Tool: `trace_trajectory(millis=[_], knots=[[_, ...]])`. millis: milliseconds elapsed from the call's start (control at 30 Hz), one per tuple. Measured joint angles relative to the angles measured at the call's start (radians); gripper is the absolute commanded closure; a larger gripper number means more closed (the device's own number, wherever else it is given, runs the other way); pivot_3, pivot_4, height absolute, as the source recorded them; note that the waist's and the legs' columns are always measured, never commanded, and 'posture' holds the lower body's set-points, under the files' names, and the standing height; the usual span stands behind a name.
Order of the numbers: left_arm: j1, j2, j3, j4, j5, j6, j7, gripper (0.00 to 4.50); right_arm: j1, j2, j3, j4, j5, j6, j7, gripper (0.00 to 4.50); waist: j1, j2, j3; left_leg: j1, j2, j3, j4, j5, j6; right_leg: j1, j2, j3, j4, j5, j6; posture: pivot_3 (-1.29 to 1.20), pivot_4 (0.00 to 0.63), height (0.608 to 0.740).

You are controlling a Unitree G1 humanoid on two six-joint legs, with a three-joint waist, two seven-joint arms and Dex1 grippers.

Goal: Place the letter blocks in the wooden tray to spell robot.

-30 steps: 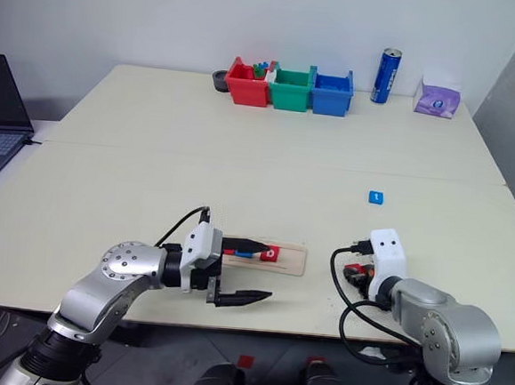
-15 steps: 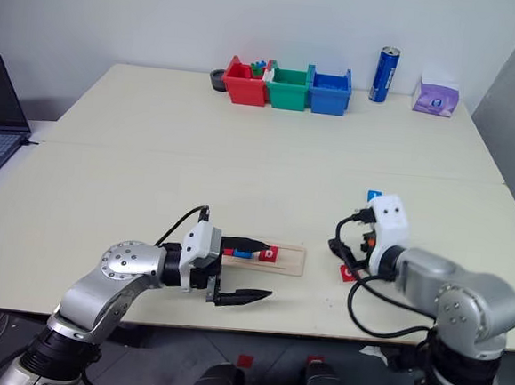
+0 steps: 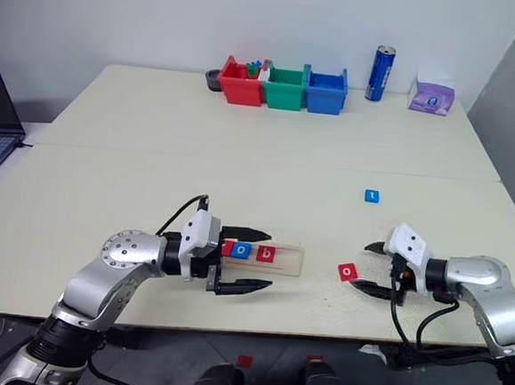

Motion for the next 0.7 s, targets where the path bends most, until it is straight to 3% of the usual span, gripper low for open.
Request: trace_trajectory(millis=[167,533,633,700], knots=[[0.004,-0.005,-0.002,-0.001,0.002,-0.003,-0.003,0.00,-0.103,0.060,0.059,0.190,-0.085,-0.188,0.094,0.01,0.002,0.000,0.000,0.000,0.000,0.000,0.000,0.000,0.000,0.000,0.000,0.000,0.000,0.000,0.000,0.00,0.150,0.740],[0.026,-0.007,-0.022,-0.005,0.015,-0.021,-0.010,0.00,-0.156,0.107,0.098,0.313,-0.125,-0.269,0.205,0.01,0.008,0.000,0.000,0.000,0.000,-0.001,0.001,0.000,0.000,0.001,-0.001,-0.001,0.000,0.003,-0.004,0.00,0.150,0.740],[0.030,-0.005,-0.021,-0.006,0.015,-0.024,-0.009,0.00,-0.163,0.120,0.098,0.324,-0.125,-0.265,0.214,0.56,0.008,0.000,0.000,0.000,0.000,-0.001,0.001,0.000,0.000,0.001,0.000,-0.001,0.000,0.003,-0.004,0.00,0.150,0.740],[0.034,-0.004,-0.021,-0.007,0.015,-0.024,-0.009,0.00,-0.164,0.131,0.098,0.331,-0.124,-0.263,0.221,1.31,0.008,0.000,0.000,0.001,0.000,-0.001,0.001,0.000,0.000,0.001,0.000,-0.001,0.000,0.003,-0.005,0.00,0.150,0.740]])
